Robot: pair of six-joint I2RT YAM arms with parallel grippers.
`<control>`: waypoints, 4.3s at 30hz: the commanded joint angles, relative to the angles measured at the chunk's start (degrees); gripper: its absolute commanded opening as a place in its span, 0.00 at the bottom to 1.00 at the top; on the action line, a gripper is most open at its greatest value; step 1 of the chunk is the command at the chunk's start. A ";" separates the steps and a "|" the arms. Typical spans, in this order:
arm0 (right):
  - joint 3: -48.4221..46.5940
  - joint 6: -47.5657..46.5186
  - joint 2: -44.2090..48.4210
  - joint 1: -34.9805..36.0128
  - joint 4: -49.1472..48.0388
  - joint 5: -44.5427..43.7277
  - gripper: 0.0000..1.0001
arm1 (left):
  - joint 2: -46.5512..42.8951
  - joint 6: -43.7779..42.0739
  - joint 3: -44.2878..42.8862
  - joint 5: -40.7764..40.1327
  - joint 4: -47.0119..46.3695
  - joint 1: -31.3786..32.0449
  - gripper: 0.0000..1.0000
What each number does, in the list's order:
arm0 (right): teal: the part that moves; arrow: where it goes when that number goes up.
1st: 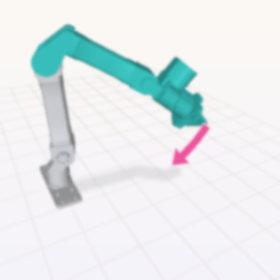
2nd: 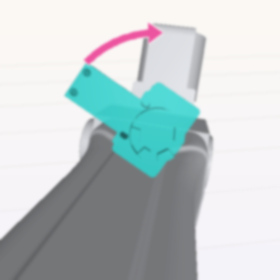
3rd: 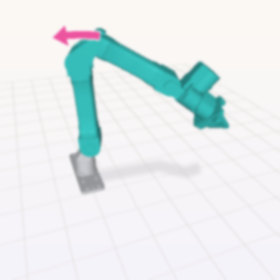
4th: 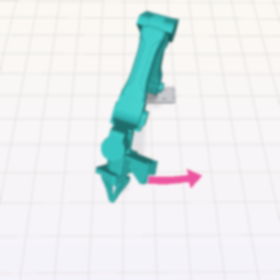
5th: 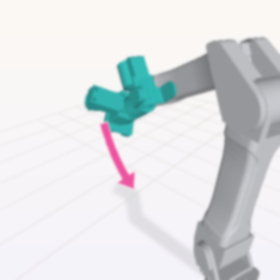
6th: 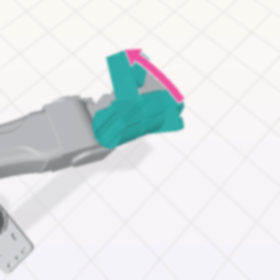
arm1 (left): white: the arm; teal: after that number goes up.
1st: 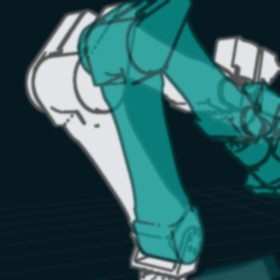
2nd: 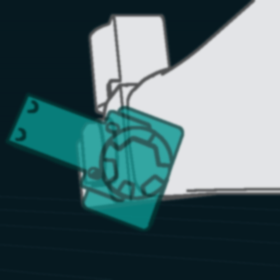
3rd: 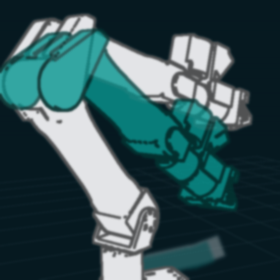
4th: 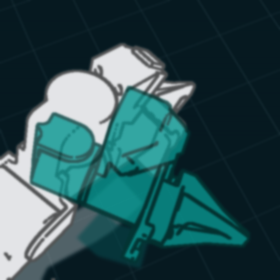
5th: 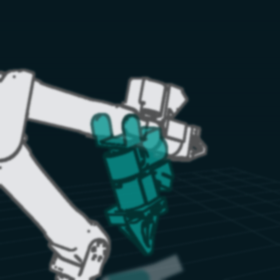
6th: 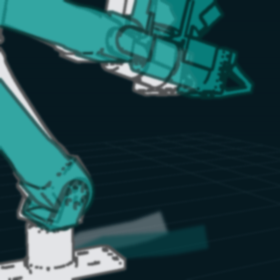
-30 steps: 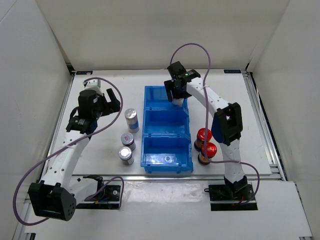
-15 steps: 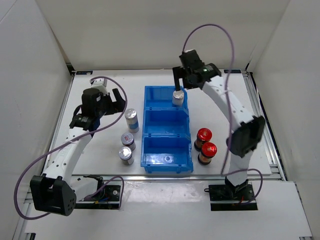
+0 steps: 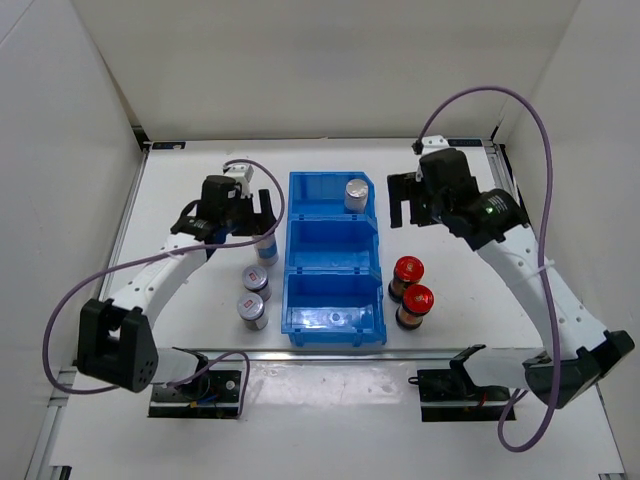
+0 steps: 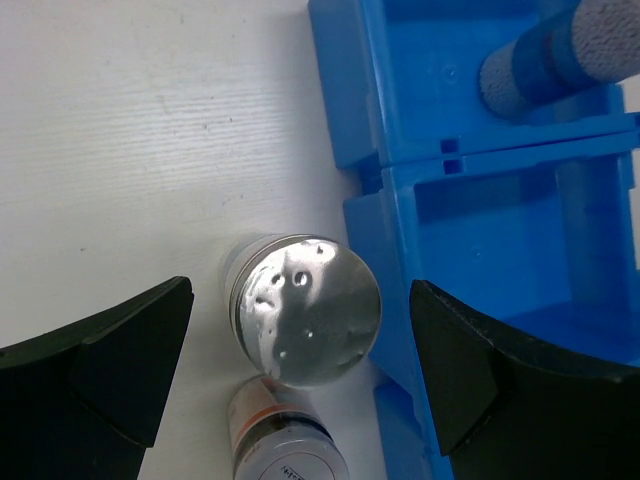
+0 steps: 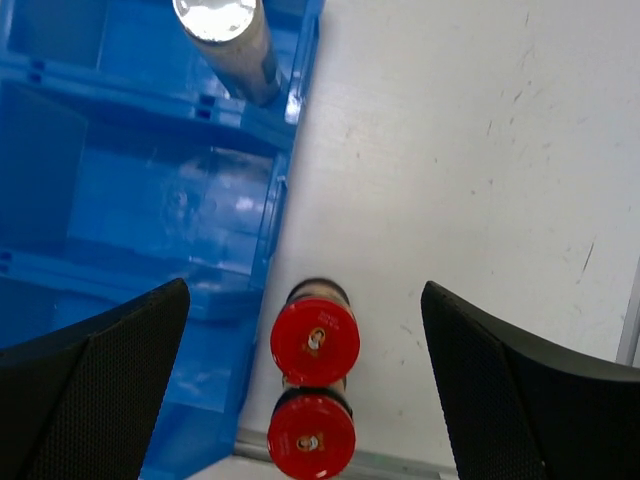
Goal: Organize the condiment bottles
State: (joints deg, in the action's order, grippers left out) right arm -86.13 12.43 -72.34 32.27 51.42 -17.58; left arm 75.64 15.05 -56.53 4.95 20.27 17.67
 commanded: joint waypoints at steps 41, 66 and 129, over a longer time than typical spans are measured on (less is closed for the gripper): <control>17.13 2.86 20.74 0.16 10.37 -7.38 1.00 | 6.26 -0.19 -32.81 -10.66 9.08 5.69 0.16; 20.56 6.21 22.33 0.16 9.93 -3.42 1.00 | 33.78 3.23 -40.77 -15.41 1.00 14.58 0.39; 19.78 20.36 -10.98 0.16 7.02 -1.12 0.48 | -12.35 -1.34 -6.22 -50.13 6.53 21.97 1.00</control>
State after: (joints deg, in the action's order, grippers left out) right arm -64.93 31.18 -85.30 32.60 56.18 -15.79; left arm 65.01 12.40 -63.07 -45.17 27.35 39.51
